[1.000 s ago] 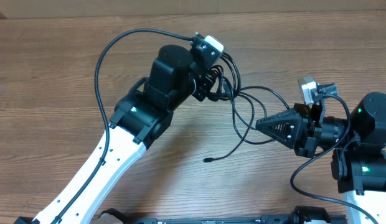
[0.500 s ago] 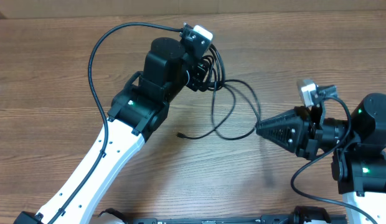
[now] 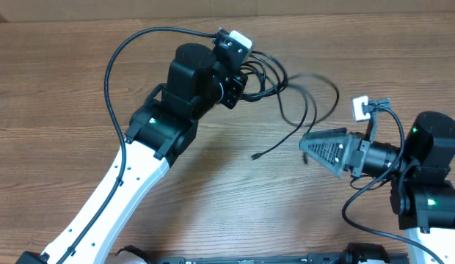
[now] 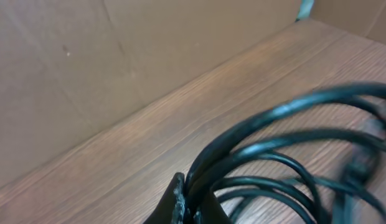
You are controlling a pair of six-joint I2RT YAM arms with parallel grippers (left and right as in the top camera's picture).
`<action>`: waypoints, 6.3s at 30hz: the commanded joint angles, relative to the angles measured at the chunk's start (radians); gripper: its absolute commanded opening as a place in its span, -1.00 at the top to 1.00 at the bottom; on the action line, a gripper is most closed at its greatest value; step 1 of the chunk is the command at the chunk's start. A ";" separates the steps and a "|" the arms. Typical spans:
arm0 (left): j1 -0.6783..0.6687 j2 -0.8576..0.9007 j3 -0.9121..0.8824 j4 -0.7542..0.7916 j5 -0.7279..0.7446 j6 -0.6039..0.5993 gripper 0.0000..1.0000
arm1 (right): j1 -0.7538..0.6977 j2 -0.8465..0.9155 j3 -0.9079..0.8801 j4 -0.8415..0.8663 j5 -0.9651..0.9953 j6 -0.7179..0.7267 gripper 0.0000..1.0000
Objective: Untangle cables
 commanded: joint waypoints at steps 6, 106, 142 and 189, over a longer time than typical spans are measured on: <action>0.003 -0.119 0.019 0.013 0.174 -0.066 0.92 | -0.001 -0.010 0.011 -0.026 0.280 0.109 -0.70; -0.134 -0.126 0.019 0.362 0.590 0.066 0.92 | -0.001 0.028 0.011 0.146 0.368 1.403 -0.50; -0.131 -0.126 0.019 0.153 -0.206 -0.055 0.92 | -0.001 0.049 0.011 0.534 0.211 1.240 0.92; -0.060 -0.126 0.019 -0.018 -0.219 -0.114 0.92 | -0.001 0.098 0.011 0.432 0.163 0.745 -1.00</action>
